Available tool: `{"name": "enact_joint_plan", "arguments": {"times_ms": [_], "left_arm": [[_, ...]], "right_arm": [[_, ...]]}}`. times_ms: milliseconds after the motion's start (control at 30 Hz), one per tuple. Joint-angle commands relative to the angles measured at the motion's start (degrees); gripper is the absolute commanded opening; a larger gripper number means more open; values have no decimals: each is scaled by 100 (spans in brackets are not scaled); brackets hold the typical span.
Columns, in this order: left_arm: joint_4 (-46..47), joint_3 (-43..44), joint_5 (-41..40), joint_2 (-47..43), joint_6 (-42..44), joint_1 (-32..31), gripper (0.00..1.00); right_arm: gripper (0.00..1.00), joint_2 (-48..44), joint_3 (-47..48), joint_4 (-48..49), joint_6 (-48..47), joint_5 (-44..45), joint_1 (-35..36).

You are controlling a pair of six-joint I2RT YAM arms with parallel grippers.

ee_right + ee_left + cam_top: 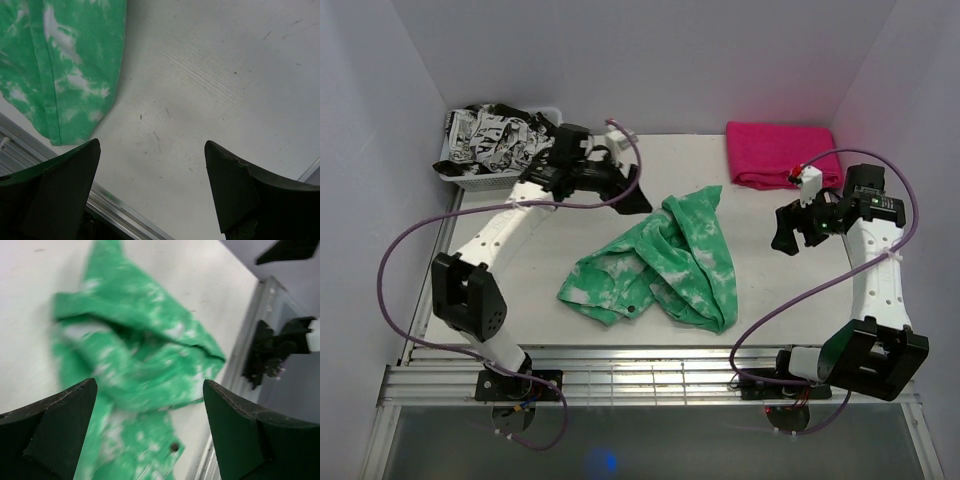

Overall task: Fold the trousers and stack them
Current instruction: Move the trousers to the center of the board

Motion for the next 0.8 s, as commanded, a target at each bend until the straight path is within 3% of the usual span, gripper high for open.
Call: {"name": "enact_joint_plan", "arguments": {"times_ms": [0, 67, 233, 333, 533, 767], "left_arm": [[-1747, -90, 99, -745, 1449, 1088, 98], [-2414, -640, -356, -1060, 2457, 1518, 96], [-2971, -2075, -833, -1694, 3447, 2344, 96], [-2981, -2735, -991, -1783, 3693, 2530, 96], [-2507, -3263, -1124, -1345, 3396, 2566, 94], [-2252, -3254, -922, -948, 3001, 2575, 88]], "right_arm": [[90, 9, -215, -550, -525, -49, 327], [91, -87, -489, -367, -281, 266, 886], [91, -308, -1429, 310, 528, 1120, 2574], [93, 7, -1597, 539, 880, 1349, 2911], [94, 299, -1685, 934, 1179, 1279, 3753], [93, 650, -1966, 1453, 1513, 1726, 4642]]}}
